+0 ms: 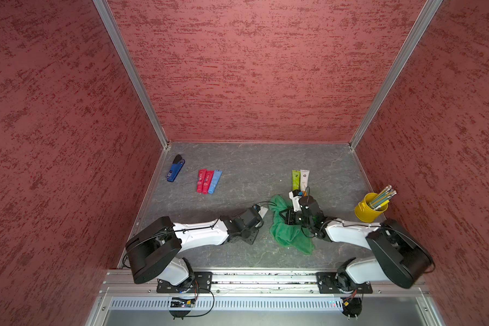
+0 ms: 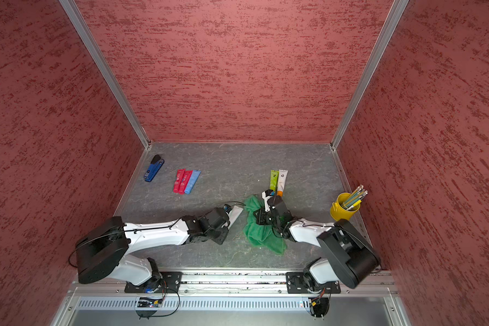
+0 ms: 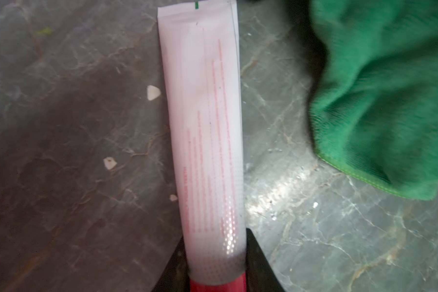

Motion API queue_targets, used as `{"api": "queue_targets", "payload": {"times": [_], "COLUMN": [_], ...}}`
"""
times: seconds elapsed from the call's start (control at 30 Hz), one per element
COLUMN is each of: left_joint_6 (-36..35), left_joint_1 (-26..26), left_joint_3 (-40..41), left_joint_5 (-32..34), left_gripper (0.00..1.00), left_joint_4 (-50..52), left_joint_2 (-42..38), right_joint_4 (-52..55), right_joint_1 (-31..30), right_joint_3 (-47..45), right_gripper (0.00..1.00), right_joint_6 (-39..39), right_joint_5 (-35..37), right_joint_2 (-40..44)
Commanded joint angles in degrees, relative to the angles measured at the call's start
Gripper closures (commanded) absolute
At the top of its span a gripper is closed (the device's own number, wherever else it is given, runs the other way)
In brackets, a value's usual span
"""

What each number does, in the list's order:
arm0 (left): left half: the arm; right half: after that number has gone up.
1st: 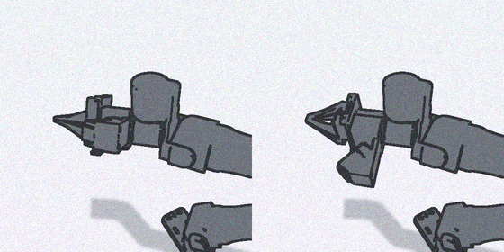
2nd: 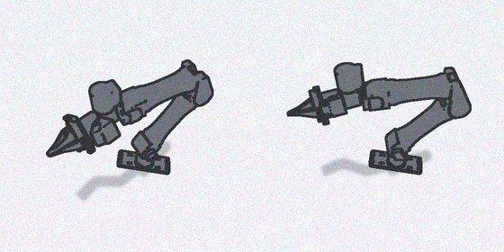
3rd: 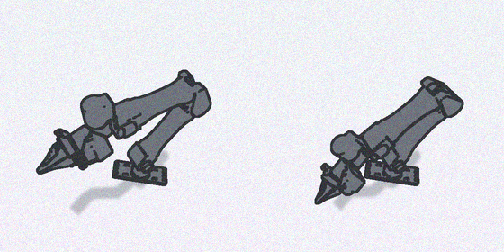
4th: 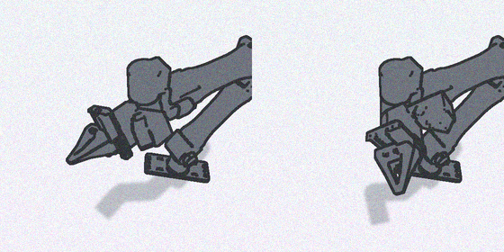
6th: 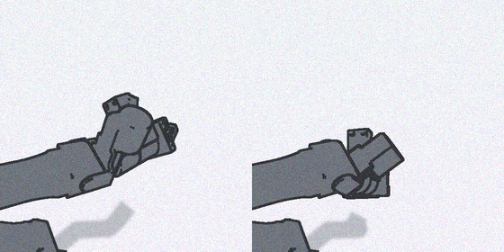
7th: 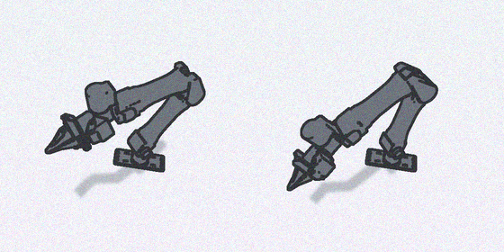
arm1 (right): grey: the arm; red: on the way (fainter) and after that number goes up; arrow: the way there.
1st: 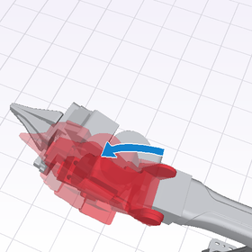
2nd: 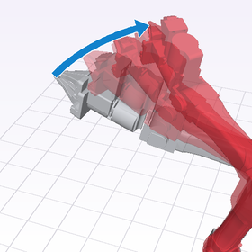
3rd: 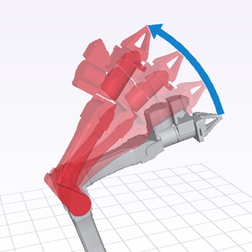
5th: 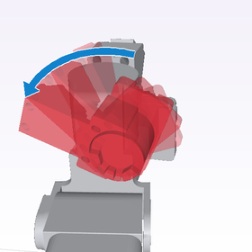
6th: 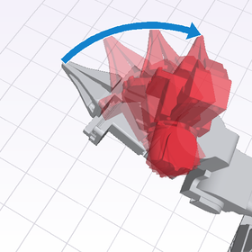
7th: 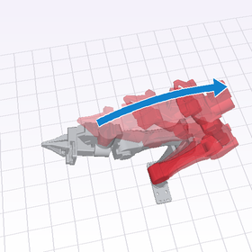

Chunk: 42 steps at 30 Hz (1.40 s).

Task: Wipe the surface of the toothpaste tube
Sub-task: Adjust the toothpaste at the center of the board.

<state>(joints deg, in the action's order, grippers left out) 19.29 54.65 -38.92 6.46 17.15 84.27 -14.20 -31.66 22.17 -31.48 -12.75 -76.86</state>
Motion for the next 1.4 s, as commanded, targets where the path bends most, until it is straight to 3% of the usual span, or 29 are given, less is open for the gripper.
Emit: {"api": "queue_targets", "payload": {"times": [0.0,0.13,0.4,0.63,0.83,0.97,1.27,1.37], "left_joint_6": [-0.1,-2.4,-6.6,-10.3,-12.9,-13.1,-8.4,-7.8], "left_joint_1": [-3.0,-8.0,-20.3,-28.0,-30.7,-32.0,-31.6,-28.6], "left_joint_3": [-2.1,-5.5,-14.0,-20.0,-23.1,-23.5,-19.5,-16.8], "left_joint_5": [0.3,0.1,-4.9,-4.7,-4.4,-9.2,-27.3,-25.4], "left_gripper": [0.94,0.94,0.94,0.93,0.93,0.93,0.92,0.90], "left_joint_4": [0.9,3.1,7.1,10.7,11.9,11.4,9.4,9.7], "left_joint_2": [-1.3,-0.7,5.3,11.1,13.5,12.9,8.4,6.5], "right_joint_4": [10.1,6.9,5.0,4.5,4.4,4.4,4.4,4.4], "right_joint_1": [-0.2,-0.2,-0.5,-1.0,-1.4,-1.6,-1.7,-1.8], "right_joint_3": [-3.1,-7.2,-6.3,-6.8,-6.9,-6.8,-6.8,-6.8], "right_gripper": [1.00,1.00,1.00,1.00,1.00,1.00,1.00,1.00], "right_joint_6": [2.4,3.0,4.3,4.4,4.5,4.5,4.6,4.6], "right_joint_5": [1.7,-5.3,-6.8,-6.9,-6.9,-6.9,-6.7,-6.7], "right_joint_2": [7.9,15.1,12.1,13.3,13.4,13.2,13.3,13.3]}}
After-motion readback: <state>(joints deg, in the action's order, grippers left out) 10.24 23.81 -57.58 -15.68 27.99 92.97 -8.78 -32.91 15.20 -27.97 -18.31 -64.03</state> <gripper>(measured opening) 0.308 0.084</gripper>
